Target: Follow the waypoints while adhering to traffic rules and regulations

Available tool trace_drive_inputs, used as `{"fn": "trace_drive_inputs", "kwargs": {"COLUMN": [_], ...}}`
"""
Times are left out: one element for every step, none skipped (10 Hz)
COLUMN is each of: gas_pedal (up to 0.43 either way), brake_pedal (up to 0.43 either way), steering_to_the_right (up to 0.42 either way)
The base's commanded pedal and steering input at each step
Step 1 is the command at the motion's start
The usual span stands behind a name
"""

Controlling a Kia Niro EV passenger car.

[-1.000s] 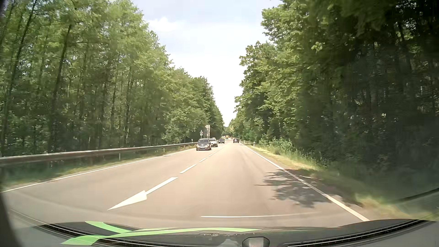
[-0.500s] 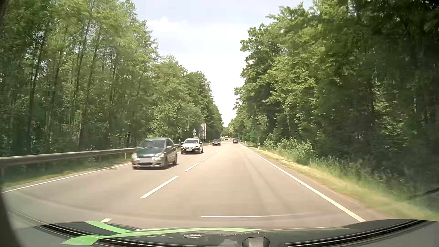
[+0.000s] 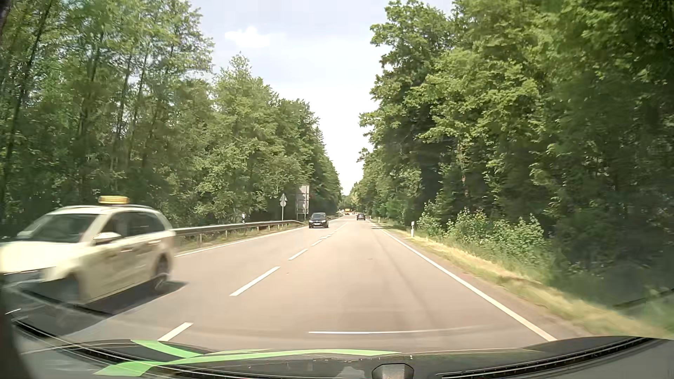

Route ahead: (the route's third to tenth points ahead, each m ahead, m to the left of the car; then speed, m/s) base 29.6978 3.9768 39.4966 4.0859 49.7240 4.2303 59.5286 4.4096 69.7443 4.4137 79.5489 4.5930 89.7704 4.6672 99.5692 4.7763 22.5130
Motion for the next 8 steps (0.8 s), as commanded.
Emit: {"fn": "trace_drive_inputs", "kwargs": {"gas_pedal": [0.311,0.311,0.311,0.311,0.311,0.311,0.311,0.311], "brake_pedal": [0.0,0.0,0.0,0.0,0.0,0.0,0.0,0.0], "steering_to_the_right": [-0.002,-0.002,-0.002,-0.002,-0.002,-0.002,-0.002,-0.002]}}
